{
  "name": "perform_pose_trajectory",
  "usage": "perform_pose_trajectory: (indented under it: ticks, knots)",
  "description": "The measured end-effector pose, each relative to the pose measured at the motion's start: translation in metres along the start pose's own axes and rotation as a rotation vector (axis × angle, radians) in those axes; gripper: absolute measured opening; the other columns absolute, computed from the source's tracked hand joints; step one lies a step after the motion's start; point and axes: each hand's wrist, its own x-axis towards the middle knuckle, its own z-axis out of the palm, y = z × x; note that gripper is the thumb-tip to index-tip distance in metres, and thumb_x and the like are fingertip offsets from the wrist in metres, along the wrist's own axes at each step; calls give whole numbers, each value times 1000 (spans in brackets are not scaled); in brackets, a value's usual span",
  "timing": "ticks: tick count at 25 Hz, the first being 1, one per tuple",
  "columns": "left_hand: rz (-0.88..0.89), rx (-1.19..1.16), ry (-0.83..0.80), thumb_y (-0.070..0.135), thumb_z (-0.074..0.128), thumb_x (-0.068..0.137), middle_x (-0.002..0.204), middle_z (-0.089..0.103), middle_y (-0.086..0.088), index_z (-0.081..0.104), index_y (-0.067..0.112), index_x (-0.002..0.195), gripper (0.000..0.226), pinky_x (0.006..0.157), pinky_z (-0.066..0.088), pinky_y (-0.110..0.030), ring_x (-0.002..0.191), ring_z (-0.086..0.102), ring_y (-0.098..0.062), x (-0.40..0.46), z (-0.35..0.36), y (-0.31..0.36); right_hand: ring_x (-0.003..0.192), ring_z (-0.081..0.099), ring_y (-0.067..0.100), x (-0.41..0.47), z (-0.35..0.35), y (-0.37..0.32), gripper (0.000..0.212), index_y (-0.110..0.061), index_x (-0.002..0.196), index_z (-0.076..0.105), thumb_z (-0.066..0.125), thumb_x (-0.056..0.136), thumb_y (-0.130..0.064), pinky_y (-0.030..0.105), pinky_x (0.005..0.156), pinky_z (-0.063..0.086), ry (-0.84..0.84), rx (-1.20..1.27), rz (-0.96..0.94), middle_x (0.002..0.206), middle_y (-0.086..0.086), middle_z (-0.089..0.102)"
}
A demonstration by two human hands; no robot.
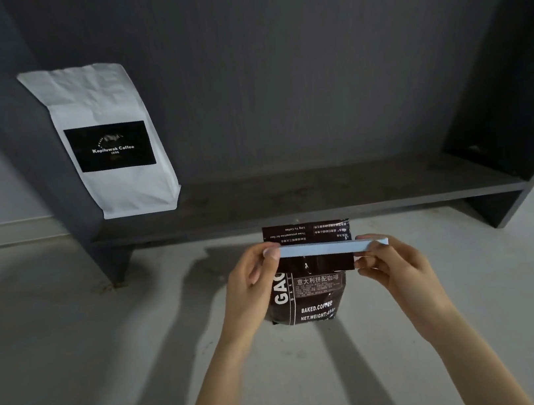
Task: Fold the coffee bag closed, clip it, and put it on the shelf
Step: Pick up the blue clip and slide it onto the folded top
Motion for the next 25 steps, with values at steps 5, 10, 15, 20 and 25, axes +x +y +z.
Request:
perform_pose_trajectory:
  ticks: [5,10,15,20,25]
  knots:
    - [3,-21,35,20,51,87,89,67,12,63,25,86,12,68,44,-3,79,61,12,-2,3,0,77,60,-3,-3,0,5,23,-30,97,54,53,85,-10,16,74,51,99,-363,-247,92,1,61]
    - [-40,-40,156,23,57,83,72,70,22,64,36,74,18,68,46,-5,75,62,9,1,9,-4,100,41,8,-6,11,0,36,-25,108,55,55,76,-40,25,83,32,144,-976,-789,108,-1,56]
    - [-61,-125,174,22,57,83,61,69,29,66,33,74,16,59,46,-3,67,64,9,0,9,-1,92,40,11,2,19,11,36,-26,104,59,52,73,-43,30,75,32,32,-1140,-819,97,-1,61]
    - [-66,-119,150,23,54,85,61,68,31,65,33,76,17,58,44,-1,67,63,12,-1,7,0,83,42,11,5,16,23,25,-25,98,64,52,77,-32,26,70,31,59,-1053,-820,84,-2,63]
    - [-103,-114,128,27,53,85,62,70,26,68,35,74,21,57,45,-2,66,63,9,0,6,-2,81,42,12,3,14,26,21,-27,98,63,53,80,-30,31,62,40,88,-1019,-894,88,-7,60]
